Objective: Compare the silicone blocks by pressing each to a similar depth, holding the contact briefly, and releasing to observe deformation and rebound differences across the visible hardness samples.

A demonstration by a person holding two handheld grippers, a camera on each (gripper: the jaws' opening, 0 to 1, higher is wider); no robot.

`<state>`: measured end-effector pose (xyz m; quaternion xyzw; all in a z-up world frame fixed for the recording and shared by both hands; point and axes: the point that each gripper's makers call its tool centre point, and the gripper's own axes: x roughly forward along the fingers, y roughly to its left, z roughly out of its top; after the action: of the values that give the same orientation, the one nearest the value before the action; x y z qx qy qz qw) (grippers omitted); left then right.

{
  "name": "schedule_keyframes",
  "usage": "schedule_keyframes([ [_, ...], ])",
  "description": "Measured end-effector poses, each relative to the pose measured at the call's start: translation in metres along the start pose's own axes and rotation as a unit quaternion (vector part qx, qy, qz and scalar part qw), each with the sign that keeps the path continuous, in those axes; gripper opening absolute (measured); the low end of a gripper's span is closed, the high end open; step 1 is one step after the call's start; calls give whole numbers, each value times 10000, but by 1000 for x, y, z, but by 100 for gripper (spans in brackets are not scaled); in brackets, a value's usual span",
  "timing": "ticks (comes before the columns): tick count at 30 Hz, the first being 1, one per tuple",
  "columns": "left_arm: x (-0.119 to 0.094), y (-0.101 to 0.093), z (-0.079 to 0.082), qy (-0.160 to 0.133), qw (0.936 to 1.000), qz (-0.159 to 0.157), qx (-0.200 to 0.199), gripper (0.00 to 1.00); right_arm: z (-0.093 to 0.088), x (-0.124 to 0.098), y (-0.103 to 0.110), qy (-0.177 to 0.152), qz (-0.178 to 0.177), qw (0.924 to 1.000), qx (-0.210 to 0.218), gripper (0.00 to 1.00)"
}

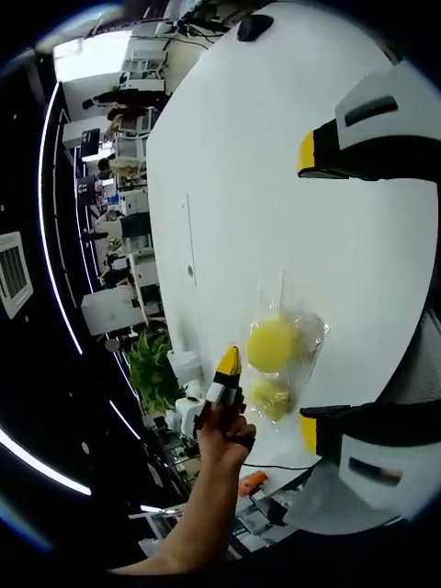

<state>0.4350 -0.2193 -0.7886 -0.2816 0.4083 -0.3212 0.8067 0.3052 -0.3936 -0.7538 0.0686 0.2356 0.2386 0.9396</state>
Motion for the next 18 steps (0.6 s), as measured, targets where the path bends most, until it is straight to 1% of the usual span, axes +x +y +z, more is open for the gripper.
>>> schedule_keyframes([
  [1, -2, -5, 1, -53, 9999, -8, 110, 0, 0, 0, 0, -9, 12, 10000, 6, 96],
  [2, -4, -11, 4, -119, 9992, -14, 383, 0, 1, 1, 0, -27, 45, 10000, 10, 96],
  [4, -8, -18, 7, -171, 9973, -36, 718, 0, 1, 3, 1, -5, 152, 9999, -11, 96],
  [6, -12, -23, 11, -213, 9951, -32, 969, 0, 0, 5, 1, 17, 270, 9996, -80, 96],
  [7, -15, -28, 12, -226, 9947, -85, 1003, 0, 1, 8, -1, 4, 327, 9993, -162, 96],
  [8, -16, -30, 14, -226, 9924, -67, 1208, 0, 2, 10, -3, -5, 342, 9992, -183, 96],
  [9, -19, -33, 16, -210, 9888, -22, 1474, 0, 6, 12, -7, -52, 353, 9992, -190, 96],
  [10, -20, -36, 17, -213, 9866, -41, 1617, 0, 11, 15, -9, -150, 404, 9990, -155, 96],
  [12, -22, -42, 21, -226, 9854, -81, 1688, 0, 16, 17, -10, -200, 451, 9986, -179, 96],
  [13, -23, -45, 22, -211, 9833, -105, 1804, 0, 19, 19, -11, -253, 486, 9982, -235, 96],
  [15, -23, -48, 23, -222, 9804, -84, 1954, 0, 22, 23, -13, -253, 550, 9978, -266, 96],
  [16, -24, -50, 25, -258, 9780, -102, 2066, 0, 23, 23, -14, -260, 556, 9978, -269, 96],
  [18, -27, -55, 24, -255, 9787, -117, 2031, 0, 26, 25, -19, -262, 552, 9979, -230, 96],
])
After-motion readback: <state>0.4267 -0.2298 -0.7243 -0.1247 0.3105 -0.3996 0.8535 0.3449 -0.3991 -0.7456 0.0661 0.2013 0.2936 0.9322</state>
